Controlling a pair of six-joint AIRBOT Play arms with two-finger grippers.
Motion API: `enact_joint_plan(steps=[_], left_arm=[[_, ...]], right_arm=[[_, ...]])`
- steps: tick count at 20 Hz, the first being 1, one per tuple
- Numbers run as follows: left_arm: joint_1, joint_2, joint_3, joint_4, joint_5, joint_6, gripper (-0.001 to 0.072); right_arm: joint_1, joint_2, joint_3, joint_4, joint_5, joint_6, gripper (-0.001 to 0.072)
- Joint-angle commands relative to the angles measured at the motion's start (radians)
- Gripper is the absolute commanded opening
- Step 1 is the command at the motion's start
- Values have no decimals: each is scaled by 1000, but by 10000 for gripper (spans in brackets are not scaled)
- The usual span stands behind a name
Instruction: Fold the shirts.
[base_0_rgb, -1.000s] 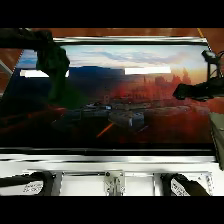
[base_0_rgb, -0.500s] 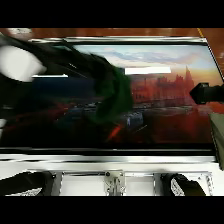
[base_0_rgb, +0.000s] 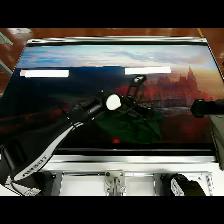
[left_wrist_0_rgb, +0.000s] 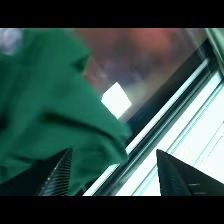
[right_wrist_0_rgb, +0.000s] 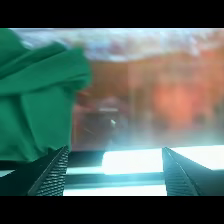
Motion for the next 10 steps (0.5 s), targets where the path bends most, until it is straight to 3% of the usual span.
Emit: enact_joint_plan(steps=[1, 5, 7, 10], left_arm=[[143, 39, -5, -64, -190, 78, 609], [383, 145, -76, -40, -495, 101, 609], [446, 220, -235, -39, -509, 99, 609], [484, 338, -574, -72, -392, 80, 609]], right_arm=[[-43, -51, -51, -21, -9, -7, 699], [-193, -179, -80, 291, 16, -59, 699], [-215, -220, -123, 348, 30, -90, 698], [-215, -249, -228, 348, 1, -115, 698]])
